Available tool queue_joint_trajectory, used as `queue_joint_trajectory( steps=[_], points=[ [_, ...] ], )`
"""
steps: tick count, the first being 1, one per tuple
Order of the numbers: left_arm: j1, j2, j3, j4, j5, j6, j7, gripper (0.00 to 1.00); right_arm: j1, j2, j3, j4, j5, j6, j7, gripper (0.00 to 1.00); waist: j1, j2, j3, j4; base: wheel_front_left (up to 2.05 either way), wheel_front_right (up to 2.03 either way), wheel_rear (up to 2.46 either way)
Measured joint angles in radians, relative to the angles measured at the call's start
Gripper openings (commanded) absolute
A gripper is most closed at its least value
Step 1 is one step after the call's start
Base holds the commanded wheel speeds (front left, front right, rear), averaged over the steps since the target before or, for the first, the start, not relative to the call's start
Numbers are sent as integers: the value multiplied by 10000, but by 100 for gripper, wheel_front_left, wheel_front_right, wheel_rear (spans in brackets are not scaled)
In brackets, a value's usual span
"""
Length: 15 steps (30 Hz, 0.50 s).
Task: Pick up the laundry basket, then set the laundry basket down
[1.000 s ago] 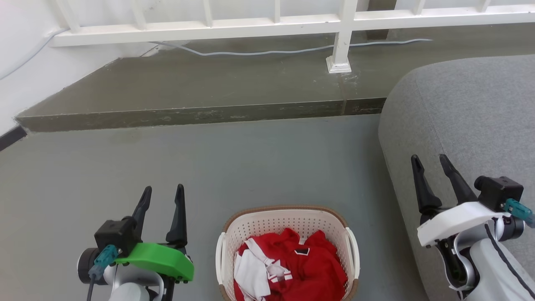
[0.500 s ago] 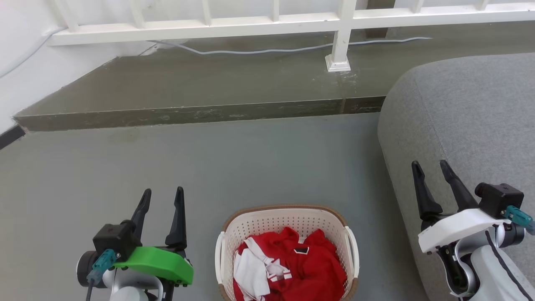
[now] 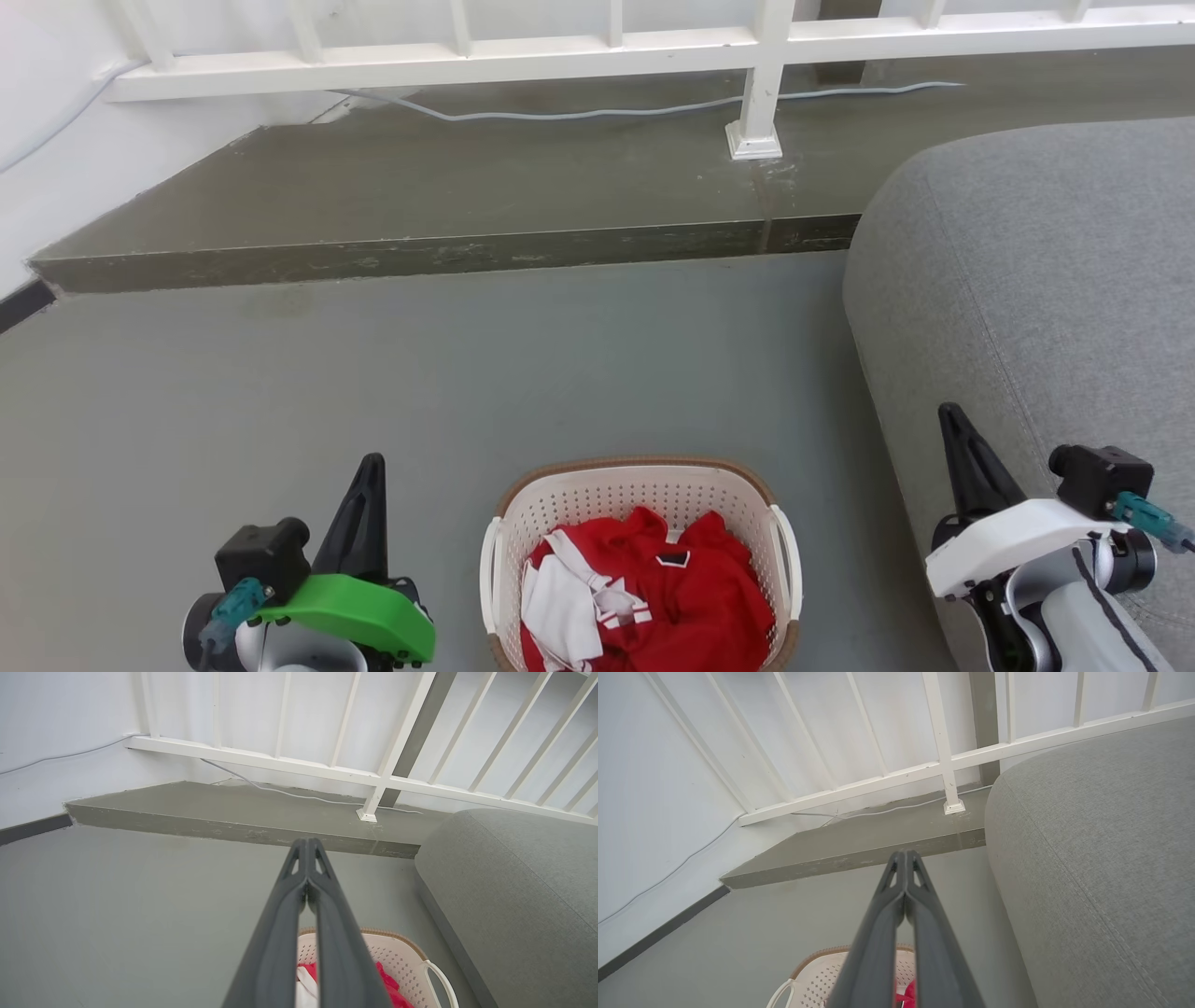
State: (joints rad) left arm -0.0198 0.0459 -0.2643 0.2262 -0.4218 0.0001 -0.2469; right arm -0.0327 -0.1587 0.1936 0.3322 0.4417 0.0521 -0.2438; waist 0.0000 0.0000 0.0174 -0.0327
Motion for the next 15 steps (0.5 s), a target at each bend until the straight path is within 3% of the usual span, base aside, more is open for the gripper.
queue_joint_trajectory(
  steps=[15],
  points=[
    [0,-10,364,-35,-1921,-148,433,0,-10,148,-500,13,1835,92,573,0,0,0,-23,53,0,0,0]
  ],
)
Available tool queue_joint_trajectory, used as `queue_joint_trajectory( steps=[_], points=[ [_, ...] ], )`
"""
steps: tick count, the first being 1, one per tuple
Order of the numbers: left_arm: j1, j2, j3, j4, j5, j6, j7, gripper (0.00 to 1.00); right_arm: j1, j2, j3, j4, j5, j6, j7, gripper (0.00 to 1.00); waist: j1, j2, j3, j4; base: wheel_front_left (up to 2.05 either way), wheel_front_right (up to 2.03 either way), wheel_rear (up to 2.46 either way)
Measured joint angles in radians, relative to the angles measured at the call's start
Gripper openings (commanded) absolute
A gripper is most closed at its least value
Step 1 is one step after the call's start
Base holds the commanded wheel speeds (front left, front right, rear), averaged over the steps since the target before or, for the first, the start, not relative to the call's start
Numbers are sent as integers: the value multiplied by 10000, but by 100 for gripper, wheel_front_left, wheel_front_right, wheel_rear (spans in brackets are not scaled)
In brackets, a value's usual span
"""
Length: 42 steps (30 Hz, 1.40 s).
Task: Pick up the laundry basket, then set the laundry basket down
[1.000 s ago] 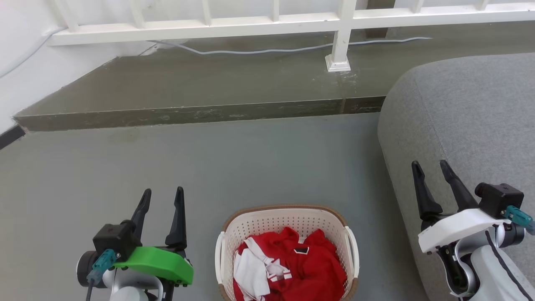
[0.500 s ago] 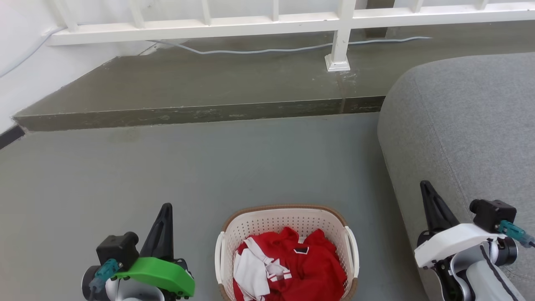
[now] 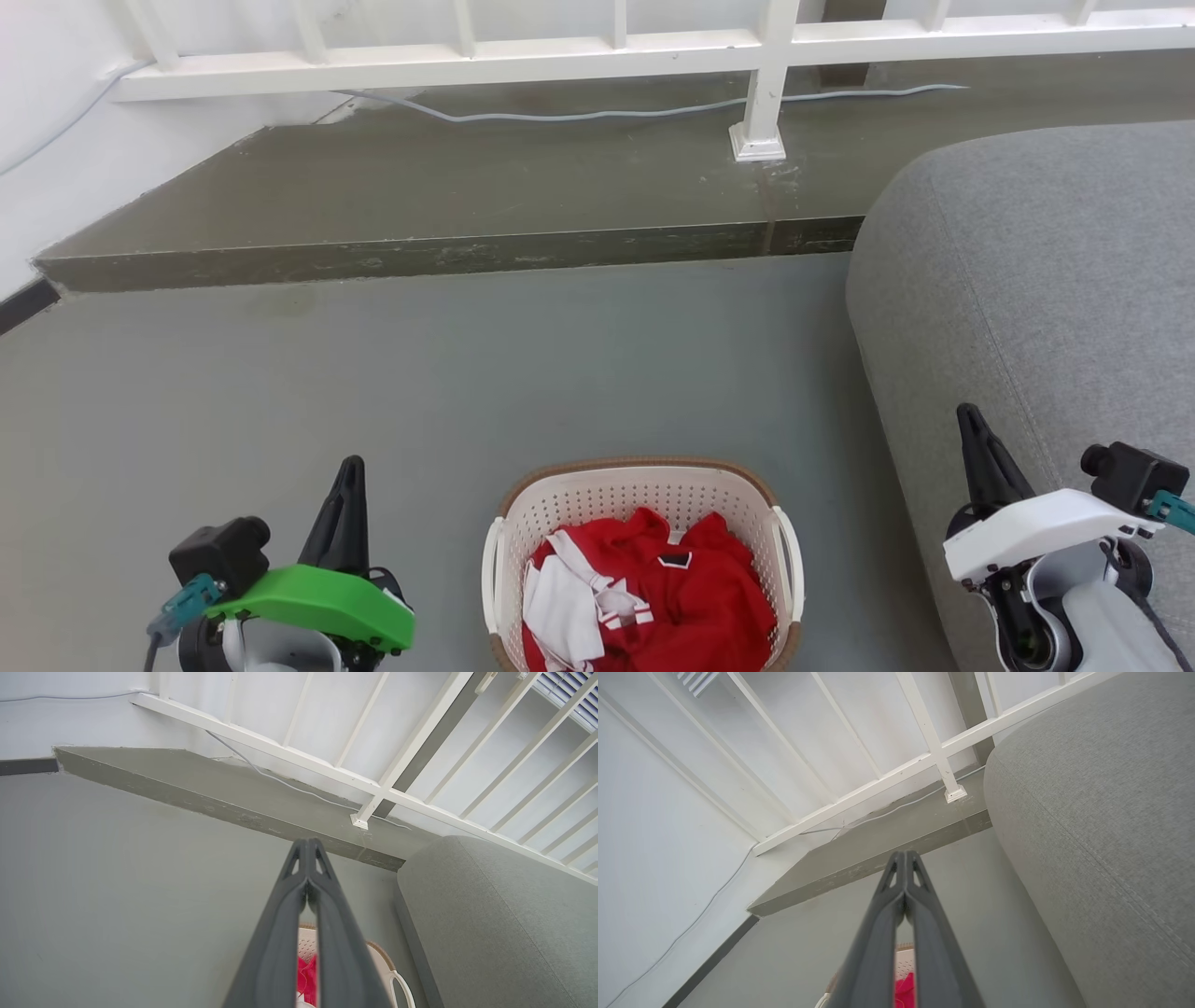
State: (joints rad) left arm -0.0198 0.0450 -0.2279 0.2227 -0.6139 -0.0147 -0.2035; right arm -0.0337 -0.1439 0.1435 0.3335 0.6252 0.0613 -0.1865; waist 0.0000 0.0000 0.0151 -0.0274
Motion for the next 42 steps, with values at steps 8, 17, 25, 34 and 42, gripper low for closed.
queue_joint_trajectory(
  steps=[8,17,25,34,42],
  points=[
    [0,-6,291,2,-984,-82,280,0,-10,123,-297,-12,936,15,307,0,0,0,-12,25,0,0,0],
    [0,0,562,21,-1977,-196,594,0,-35,207,-598,-35,1898,92,656,0,0,0,-25,52,0,0,0],
    [-1,4,779,65,-2987,-293,844,0,-60,307,-851,-65,2777,125,924,0,0,0,-35,76,0,0,0],
    [-6,17,1043,138,-3946,-393,1156,0,-92,418,-1137,-132,3758,213,1243,0,0,0,-48,104,0,0,0],
    [-12,23,1269,207,-4828,-481,1354,0,-96,495,-1363,-163,4521,257,1457,0,0,0,-58,126,0,0,0]
  ],
)
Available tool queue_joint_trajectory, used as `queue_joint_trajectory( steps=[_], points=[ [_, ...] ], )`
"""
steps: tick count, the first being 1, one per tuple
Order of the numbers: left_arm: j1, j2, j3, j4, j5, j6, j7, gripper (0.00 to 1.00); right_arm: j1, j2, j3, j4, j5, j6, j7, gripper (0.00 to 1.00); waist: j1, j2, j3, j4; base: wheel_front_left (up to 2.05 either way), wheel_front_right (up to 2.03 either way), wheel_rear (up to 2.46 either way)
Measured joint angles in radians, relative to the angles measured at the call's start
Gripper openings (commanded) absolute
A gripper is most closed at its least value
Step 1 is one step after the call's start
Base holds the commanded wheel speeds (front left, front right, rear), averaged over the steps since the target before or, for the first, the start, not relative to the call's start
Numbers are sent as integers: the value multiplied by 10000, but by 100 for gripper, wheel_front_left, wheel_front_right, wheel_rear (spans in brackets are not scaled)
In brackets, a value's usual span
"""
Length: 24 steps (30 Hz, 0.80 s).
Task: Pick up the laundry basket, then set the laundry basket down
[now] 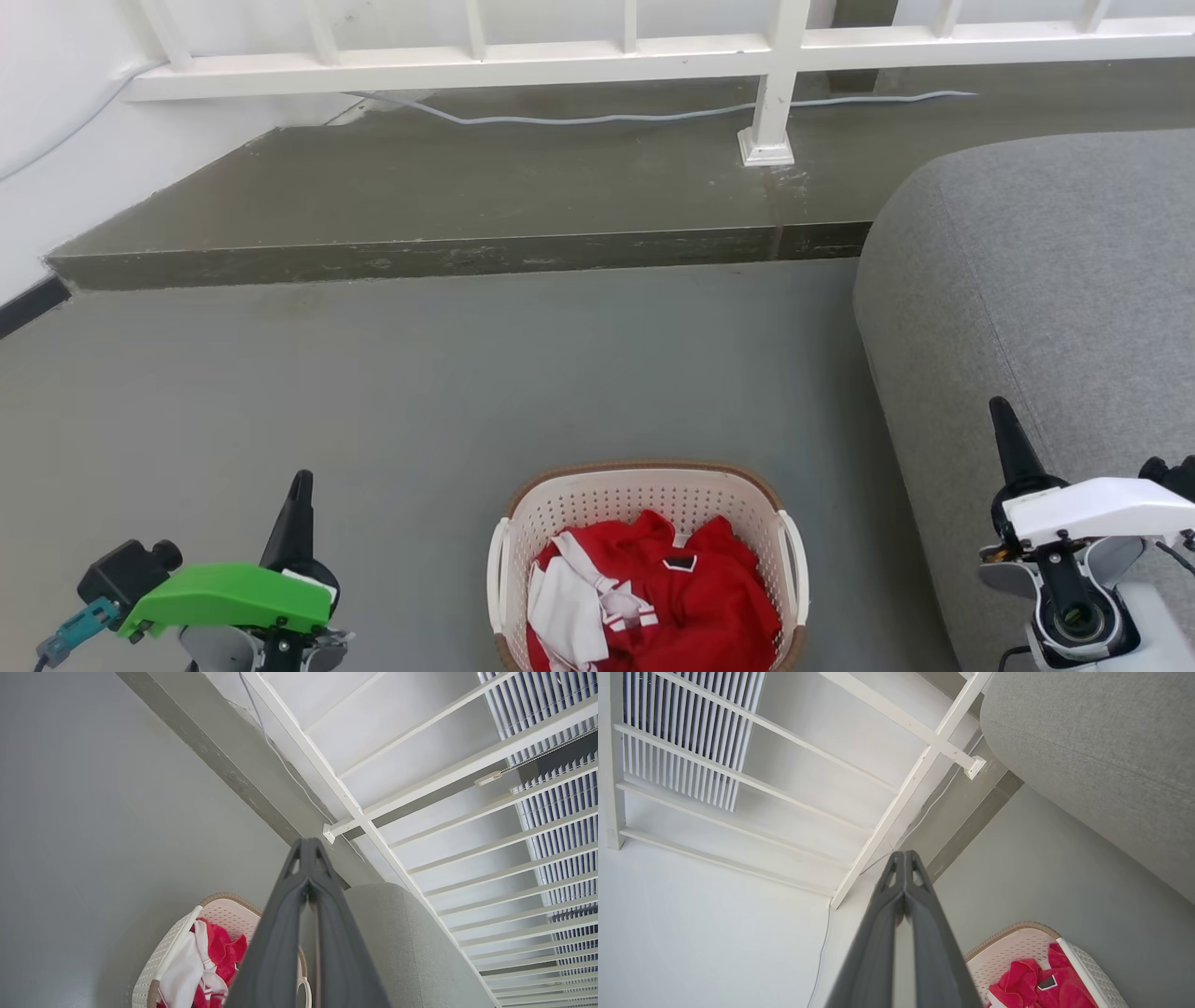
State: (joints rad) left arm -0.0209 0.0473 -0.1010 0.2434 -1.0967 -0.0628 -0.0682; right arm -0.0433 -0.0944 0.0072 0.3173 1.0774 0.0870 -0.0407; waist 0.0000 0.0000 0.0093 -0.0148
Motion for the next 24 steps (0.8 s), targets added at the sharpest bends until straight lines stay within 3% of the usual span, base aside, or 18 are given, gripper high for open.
queue_joint_trajectory(
  steps=[24],
  points=[
    [-107,31,688,144,-2681,-265,736,0,-102,284,-744,-151,2663,176,803,0,0,0,-35,76,0,0,0]
  ],
)
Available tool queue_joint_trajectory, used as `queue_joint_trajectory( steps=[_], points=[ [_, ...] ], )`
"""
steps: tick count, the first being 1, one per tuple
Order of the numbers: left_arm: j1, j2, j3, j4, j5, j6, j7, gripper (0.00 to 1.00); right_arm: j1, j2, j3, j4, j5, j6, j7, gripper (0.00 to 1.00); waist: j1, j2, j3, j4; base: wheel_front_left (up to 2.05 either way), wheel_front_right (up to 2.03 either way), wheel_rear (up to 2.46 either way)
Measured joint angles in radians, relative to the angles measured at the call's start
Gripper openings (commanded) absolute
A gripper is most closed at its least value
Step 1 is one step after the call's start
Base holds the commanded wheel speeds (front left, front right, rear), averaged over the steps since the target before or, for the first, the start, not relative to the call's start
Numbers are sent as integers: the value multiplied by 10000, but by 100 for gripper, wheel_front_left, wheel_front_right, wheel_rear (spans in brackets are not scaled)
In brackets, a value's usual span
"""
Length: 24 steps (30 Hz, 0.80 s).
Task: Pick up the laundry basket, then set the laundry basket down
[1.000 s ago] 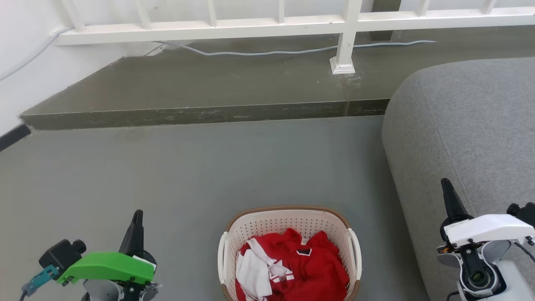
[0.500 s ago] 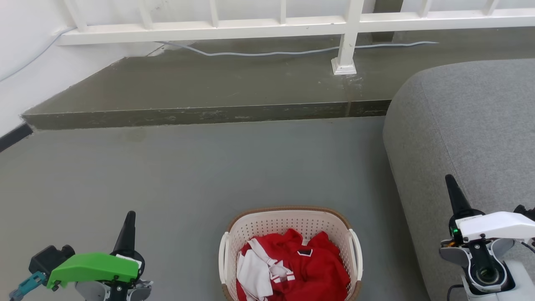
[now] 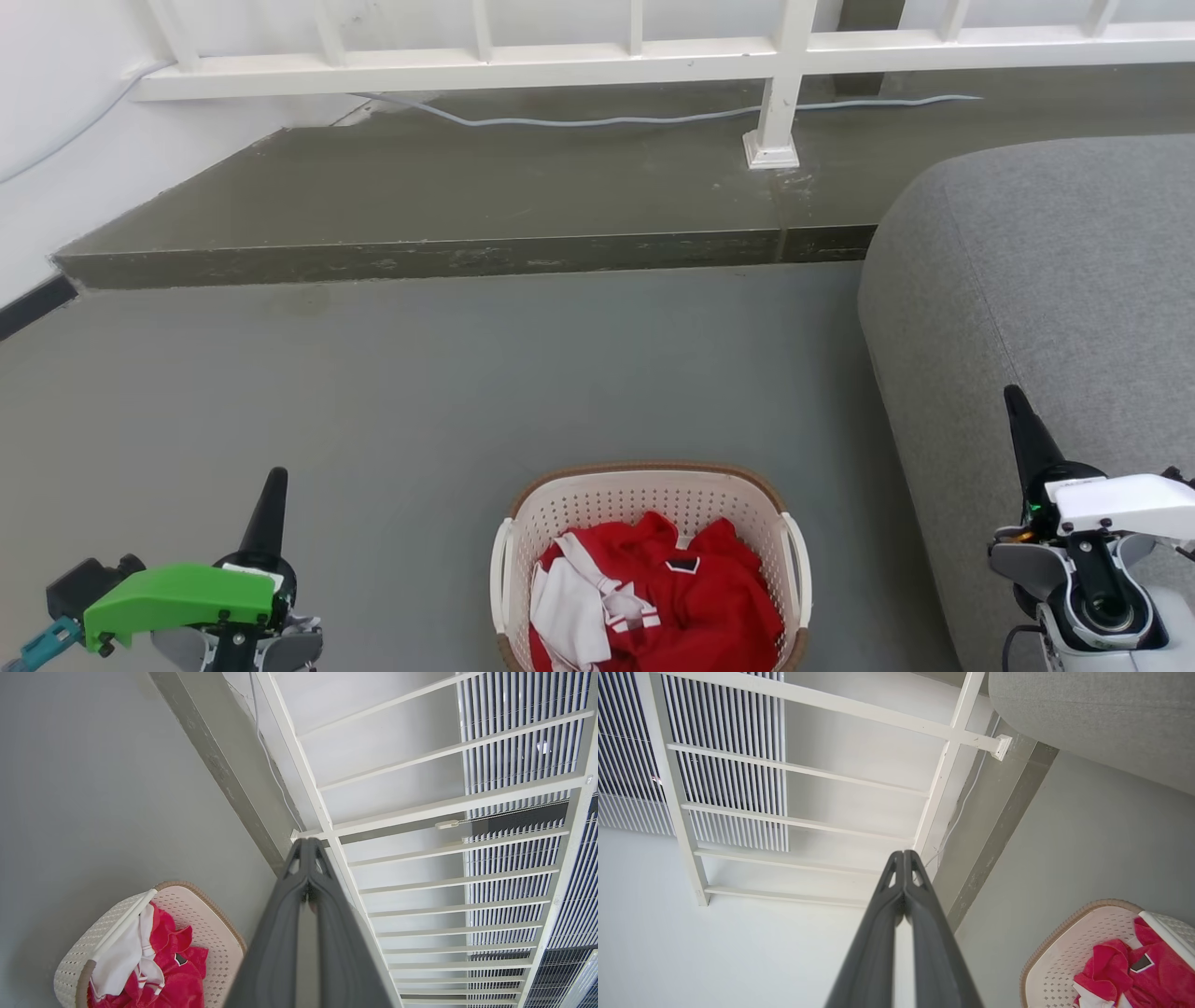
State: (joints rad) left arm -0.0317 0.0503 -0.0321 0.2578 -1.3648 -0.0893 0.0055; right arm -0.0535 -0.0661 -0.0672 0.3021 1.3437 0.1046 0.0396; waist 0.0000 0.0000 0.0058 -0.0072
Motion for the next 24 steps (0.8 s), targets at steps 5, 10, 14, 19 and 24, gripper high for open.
queue_joint_trajectory(
  steps=[5,10,14,19,24],
  points=[
    [-8,4,140,40,-604,-88,130,0,-3,44,-165,-40,541,6,153,0,0,0,-7,16,0,0,0],
    [-56,13,299,90,-1197,-123,307,0,-8,92,-316,-58,1068,25,324,0,0,0,-14,31,0,0,0],
    [-162,17,395,107,-1655,-205,439,0,-12,151,-441,-86,1498,94,420,0,0,0,-20,44,0,0,0],
    [-199,23,564,157,-2201,-263,570,0,-15,209,-591,-115,2063,98,614,0,0,0,-27,60,0,0,0],
    [-206,40,669,190,-2675,-328,709,0,-44,263,-713,-148,2522,113,729,0,0,0,-32,71,0,0,0]
  ],
)
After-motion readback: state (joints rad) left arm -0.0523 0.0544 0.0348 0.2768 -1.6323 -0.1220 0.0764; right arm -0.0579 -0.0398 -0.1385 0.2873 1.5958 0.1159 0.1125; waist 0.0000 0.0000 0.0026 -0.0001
